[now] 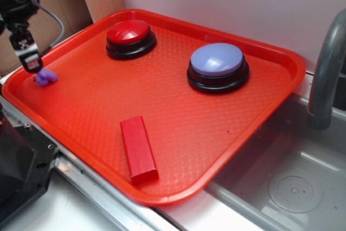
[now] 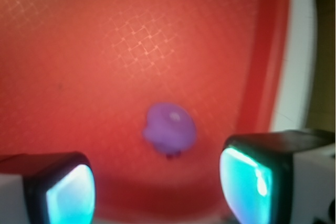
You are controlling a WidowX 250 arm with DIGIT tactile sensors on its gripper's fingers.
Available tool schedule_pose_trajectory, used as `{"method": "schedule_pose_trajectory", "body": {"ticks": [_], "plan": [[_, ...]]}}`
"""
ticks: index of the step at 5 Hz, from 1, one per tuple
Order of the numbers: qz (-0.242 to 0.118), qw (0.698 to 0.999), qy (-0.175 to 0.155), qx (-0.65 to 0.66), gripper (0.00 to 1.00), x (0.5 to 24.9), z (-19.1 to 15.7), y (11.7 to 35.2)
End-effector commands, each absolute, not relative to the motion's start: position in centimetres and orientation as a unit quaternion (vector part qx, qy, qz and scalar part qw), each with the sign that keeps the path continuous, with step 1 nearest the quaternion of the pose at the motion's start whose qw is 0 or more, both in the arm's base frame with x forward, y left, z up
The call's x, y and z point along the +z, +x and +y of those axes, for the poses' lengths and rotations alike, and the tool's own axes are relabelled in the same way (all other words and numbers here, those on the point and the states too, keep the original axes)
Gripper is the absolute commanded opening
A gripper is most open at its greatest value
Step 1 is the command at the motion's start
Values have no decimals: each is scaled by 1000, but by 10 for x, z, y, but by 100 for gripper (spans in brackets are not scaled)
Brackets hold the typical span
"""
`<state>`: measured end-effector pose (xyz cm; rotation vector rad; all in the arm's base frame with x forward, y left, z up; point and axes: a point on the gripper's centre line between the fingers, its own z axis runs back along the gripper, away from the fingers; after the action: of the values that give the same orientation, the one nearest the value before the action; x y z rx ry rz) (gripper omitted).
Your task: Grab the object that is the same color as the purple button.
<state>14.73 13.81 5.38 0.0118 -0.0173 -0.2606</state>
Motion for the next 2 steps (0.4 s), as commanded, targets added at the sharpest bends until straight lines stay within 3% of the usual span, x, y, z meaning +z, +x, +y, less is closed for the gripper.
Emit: {"method": "schedule_pose_trajectory", "body": {"ticks": [1,2], "plan": [[31,989,39,-136,0,3,141,170],[22,990,38,-135,0,18,138,168]]}}
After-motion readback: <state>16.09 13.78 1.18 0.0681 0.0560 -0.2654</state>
